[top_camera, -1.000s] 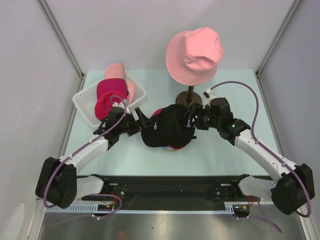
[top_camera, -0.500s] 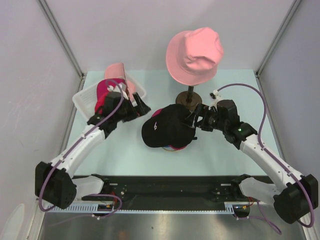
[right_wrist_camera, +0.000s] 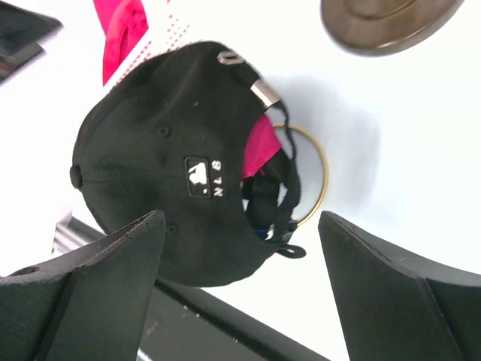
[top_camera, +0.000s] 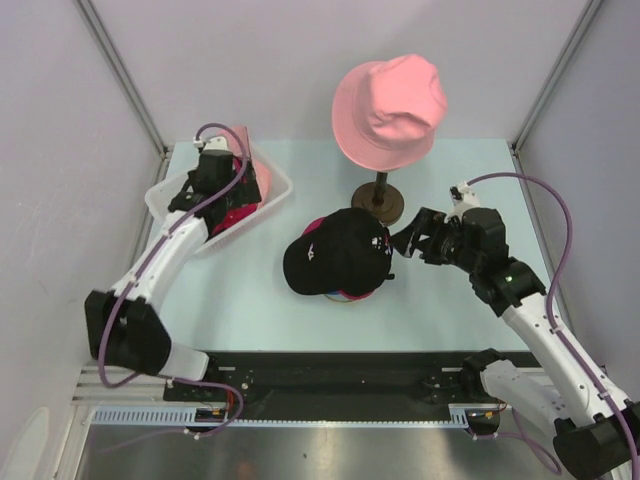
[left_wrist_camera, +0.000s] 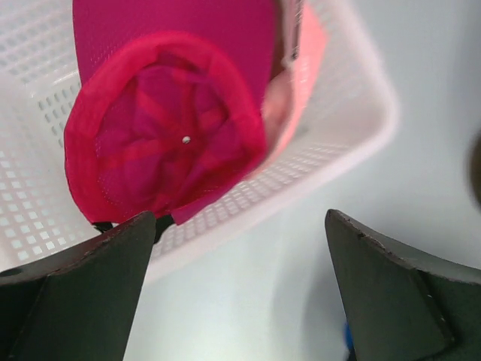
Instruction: Stack the hats
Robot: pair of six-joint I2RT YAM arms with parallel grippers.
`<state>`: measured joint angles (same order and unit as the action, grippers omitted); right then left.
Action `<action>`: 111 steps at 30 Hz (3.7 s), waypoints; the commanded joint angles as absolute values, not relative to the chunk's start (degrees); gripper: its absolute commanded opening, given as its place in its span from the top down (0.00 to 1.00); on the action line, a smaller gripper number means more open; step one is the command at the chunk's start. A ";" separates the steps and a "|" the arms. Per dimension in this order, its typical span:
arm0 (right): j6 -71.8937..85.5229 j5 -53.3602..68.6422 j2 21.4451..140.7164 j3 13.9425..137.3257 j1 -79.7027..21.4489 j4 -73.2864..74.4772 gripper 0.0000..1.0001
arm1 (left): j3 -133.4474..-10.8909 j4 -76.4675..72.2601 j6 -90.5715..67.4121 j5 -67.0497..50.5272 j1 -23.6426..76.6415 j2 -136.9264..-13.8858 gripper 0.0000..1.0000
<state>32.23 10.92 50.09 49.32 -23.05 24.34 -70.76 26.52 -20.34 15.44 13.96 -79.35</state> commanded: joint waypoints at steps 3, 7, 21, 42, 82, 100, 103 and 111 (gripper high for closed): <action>30.41 8.96 50.53 52.73 -20.92 25.58 0.11 | -76.19 26.63 -15.29 20.39 11.52 -89.88 0.00; 30.50 8.79 51.24 53.44 -20.13 25.75 0.11 | -79.54 24.97 -14.51 20.92 10.29 -94.74 0.03; 30.15 8.96 55.28 56.69 -17.40 24.96 0.11 | -93.95 27.52 -13.09 18.81 9.49 -114.43 0.13; 29.97 11.60 56.86 56.07 -15.91 21.89 0.12 | -90.01 24.43 -12.39 17.32 6.59 -110.23 0.89; 40.77 1.77 60.82 63.54 -41.21 0.64 0.15 | -73.04 8.18 -41.56 -12.04 11.15 -55.55 1.00; 36.65 -7.39 57.74 65.65 -44.13 -4.04 0.15 | -65.74 -9.93 -51.50 -21.53 26.89 -54.84 1.00; 37.79 -5.81 57.48 65.22 -43.24 -5.35 0.16 | -65.83 -9.76 -50.54 -22.41 27.77 -54.84 1.00; 39.37 -0.53 59.32 66.62 -41.49 -6.85 0.17 | -65.74 -10.19 -49.31 -23.55 29.18 -54.76 1.00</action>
